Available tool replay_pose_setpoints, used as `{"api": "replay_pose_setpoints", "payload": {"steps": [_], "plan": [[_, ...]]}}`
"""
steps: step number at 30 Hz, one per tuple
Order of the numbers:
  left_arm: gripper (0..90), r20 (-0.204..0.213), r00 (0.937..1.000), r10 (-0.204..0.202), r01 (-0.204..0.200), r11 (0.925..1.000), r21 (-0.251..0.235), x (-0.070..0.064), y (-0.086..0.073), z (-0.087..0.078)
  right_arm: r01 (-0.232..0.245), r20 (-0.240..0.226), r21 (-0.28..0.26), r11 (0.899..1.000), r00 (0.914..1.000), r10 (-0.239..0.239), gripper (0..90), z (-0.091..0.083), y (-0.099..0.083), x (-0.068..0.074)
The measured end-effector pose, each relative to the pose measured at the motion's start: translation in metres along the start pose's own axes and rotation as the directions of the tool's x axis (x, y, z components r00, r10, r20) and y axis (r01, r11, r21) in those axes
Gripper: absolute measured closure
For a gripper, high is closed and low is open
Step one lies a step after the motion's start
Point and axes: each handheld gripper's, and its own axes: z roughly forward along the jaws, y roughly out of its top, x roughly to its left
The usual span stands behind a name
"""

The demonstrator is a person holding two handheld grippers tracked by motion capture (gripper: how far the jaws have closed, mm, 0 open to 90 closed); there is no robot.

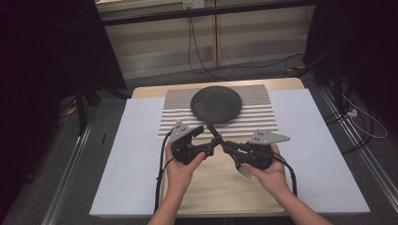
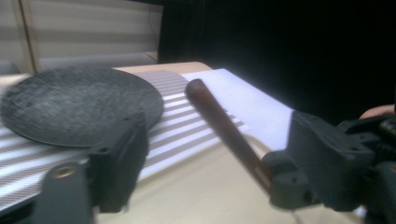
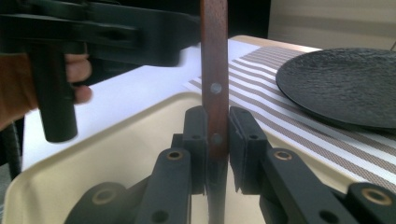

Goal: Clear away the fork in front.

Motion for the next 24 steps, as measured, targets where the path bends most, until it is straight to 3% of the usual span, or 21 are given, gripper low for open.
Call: {"api": "replay_pose_setpoints", "payload": {"steps": [2, 3, 4, 5, 7, 9, 12, 16, 24], "plan": [[33.6, -0.005, 0.9998, -0.018, 0.018, 0.9998, 0.011, -0.002, -0.001, 0.003, -0.002, -0.007, -0.006, 1.000, 1.0000, 0.002, 77.8, 0.000, 0.000, 0.001], [42.7, 0.029, 0.9984, -0.050, 0.050, 0.9987, -0.007, -0.004, -0.002, 0.006, 0.007, -0.010, -0.006, 1.000, 0.9999, -0.007, 77.8, -0.001, 0.001, 0.003], [54.5, 0.029, 0.9984, -0.050, 0.050, 0.9987, -0.007, -0.004, -0.002, 0.006, 0.007, -0.010, -0.006, 1.000, 0.9999, -0.007, 77.8, -0.001, 0.001, 0.003], [72.0, 0.112, 0.9870, -0.115, 0.116, 0.9932, -0.007, -0.006, -0.001, 0.006, 0.022, -0.016, -0.008, 1.000, 0.9996, -0.022, 77.7, -0.001, 0.002, 0.004], [80.4, 0.124, 0.9861, -0.111, 0.114, 0.9934, -0.013, -0.010, 0.001, 0.005, 0.029, -0.017, -0.016, 0.999, 0.9994, -0.030, 78.1, -0.001, 0.002, 0.004], [80.9, 0.123, 0.9878, -0.095, 0.096, 0.9954, 0.001, -0.010, 0.005, 0.003, 0.024, -0.036, -0.034, 0.999, 0.9990, -0.026, 81.5, -0.003, 0.002, 0.003], [81.1, 0.142, 0.9828, -0.117, 0.119, 0.9929, -0.001, -0.007, 0.009, 0.000, 0.049, -0.014, -0.037, 0.998, 0.9987, -0.049, 72.0, -0.006, 0.004, 0.005], [81.1, 0.143, 0.9842, -0.105, 0.106, 0.9944, 0.001, -0.003, 0.015, -0.008, 0.054, -0.015, -0.035, 0.998, 0.9984, -0.055, 69.0, -0.007, 0.002, 0.005], [81.0, 0.122, 0.9883, -0.092, 0.090, 0.9957, 0.023, 0.017, 0.018, -0.031, 0.049, 0.051, -0.028, 0.998, 0.9975, -0.048, 42.8, -0.016, -0.005, -0.008]]}}
